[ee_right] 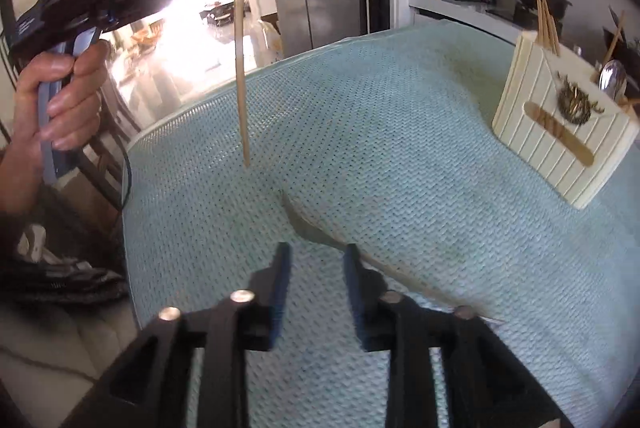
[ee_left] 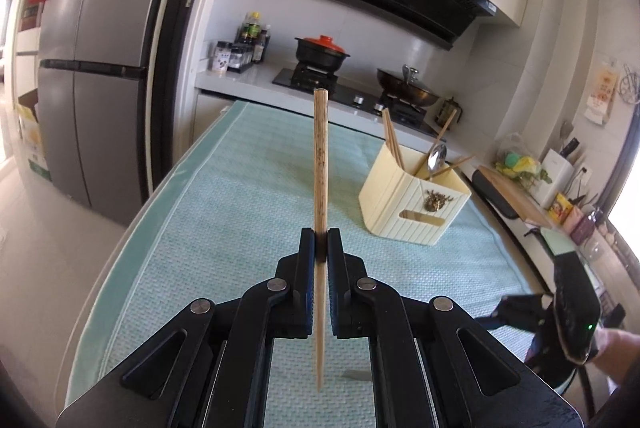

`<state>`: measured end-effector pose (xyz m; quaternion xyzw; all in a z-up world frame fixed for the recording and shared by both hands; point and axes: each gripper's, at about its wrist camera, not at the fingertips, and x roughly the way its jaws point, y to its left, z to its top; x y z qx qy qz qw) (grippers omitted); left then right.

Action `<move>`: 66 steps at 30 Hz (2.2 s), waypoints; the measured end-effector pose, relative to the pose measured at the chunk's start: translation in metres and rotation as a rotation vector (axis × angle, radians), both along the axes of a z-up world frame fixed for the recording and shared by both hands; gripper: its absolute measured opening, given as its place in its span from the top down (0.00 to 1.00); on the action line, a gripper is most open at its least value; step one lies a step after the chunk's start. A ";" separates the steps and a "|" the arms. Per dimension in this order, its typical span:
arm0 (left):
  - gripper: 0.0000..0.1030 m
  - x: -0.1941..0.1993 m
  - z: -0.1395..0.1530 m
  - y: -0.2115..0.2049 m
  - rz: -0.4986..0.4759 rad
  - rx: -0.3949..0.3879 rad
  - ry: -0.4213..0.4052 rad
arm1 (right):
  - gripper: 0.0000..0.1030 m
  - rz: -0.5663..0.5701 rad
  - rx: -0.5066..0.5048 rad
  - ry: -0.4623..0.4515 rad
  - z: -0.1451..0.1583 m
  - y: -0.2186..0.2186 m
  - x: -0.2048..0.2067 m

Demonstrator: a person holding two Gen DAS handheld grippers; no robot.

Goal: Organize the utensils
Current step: 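Lift the chopstick and fork with both tools and carry them over the holder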

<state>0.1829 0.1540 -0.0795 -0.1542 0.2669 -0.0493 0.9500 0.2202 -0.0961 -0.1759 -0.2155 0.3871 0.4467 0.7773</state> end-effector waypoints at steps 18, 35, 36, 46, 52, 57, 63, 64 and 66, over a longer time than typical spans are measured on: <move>0.96 -0.011 -0.002 0.002 0.001 -0.043 0.013 | 0.97 0.314 -0.213 0.039 -0.001 0.069 0.025; 0.96 0.016 0.052 -0.079 -0.201 -0.021 -0.097 | 0.98 -0.438 0.543 -0.080 0.129 -0.134 -0.002; 0.96 0.019 0.054 -0.082 -0.204 -0.018 -0.099 | 0.98 -0.445 0.555 -0.090 0.132 -0.136 -0.004; 0.96 0.077 0.108 -0.095 -0.243 -0.055 -0.146 | 0.98 -0.512 0.675 -0.119 0.181 -0.140 0.040; 0.96 0.150 0.157 -0.114 -0.229 -0.032 -0.210 | 0.98 -0.532 0.742 -0.219 0.235 -0.141 0.094; 0.96 0.215 0.151 -0.134 -0.207 -0.020 -0.180 | 0.98 -0.566 0.721 -0.259 0.245 -0.133 0.153; 0.96 0.273 0.092 -0.155 -0.190 0.000 -0.046 | 0.98 -0.610 0.652 -0.129 0.195 -0.124 0.223; 0.96 0.281 0.081 -0.158 -0.191 0.005 -0.017 | 0.98 -0.614 0.635 -0.084 0.182 -0.122 0.233; 0.96 0.293 0.055 -0.162 -0.194 0.019 0.045 | 0.98 -0.628 0.601 -0.016 0.156 -0.116 0.249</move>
